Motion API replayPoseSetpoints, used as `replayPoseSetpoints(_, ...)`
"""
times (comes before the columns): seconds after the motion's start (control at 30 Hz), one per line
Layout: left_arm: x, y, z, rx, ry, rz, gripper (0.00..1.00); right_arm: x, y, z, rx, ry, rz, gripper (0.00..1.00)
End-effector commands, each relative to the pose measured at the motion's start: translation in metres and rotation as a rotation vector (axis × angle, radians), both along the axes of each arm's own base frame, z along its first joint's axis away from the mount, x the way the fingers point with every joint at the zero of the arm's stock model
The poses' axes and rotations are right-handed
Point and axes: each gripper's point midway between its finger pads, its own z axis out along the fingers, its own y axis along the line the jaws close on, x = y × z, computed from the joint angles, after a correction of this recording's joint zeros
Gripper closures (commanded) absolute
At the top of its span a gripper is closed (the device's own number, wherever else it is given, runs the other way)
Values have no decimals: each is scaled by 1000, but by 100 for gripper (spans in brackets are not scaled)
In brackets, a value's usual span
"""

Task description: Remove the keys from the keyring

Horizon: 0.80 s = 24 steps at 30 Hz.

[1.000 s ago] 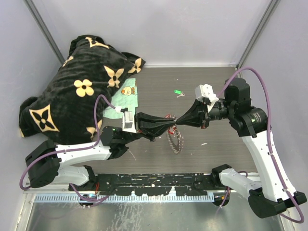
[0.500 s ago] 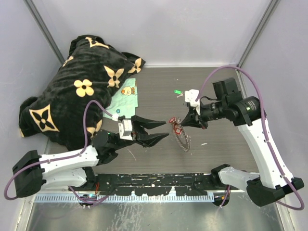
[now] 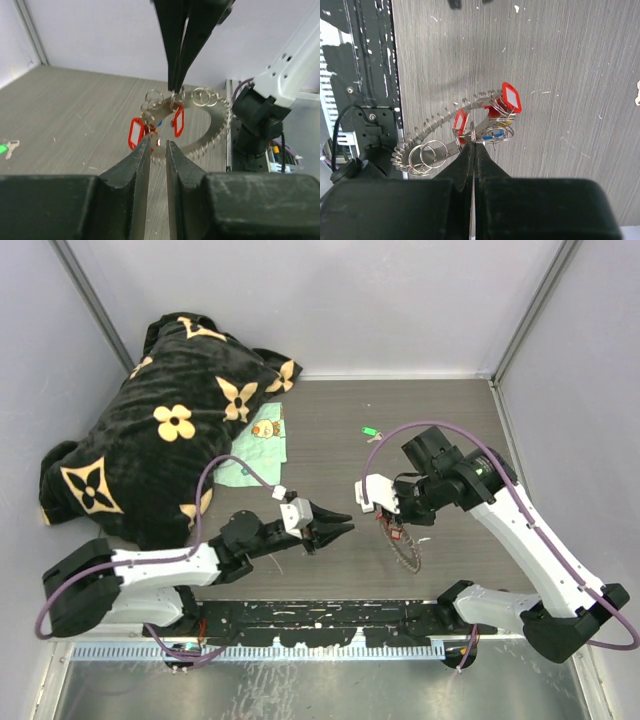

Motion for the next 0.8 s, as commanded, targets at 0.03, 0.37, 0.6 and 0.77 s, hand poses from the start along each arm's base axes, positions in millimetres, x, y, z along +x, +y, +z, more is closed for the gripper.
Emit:
replayPoseSetpoints(0.03,4,-15,24,-184,-23,-26,81,10,1,0,-29,-70,27,99)
replayPoseSetpoints(0.37,5,-47,11,-198,-41,-62,83,6,8,-8,-6,-37,51,99)
replayPoseSetpoints(0.6,-3,-57,6,-186,-52,-74,83,6,13,-7,14,-24,51,99)
replayPoseSetpoints(0.77,-5,-63,4,-179,-60,-65,83,4,15,-4,28,-17,54,99)
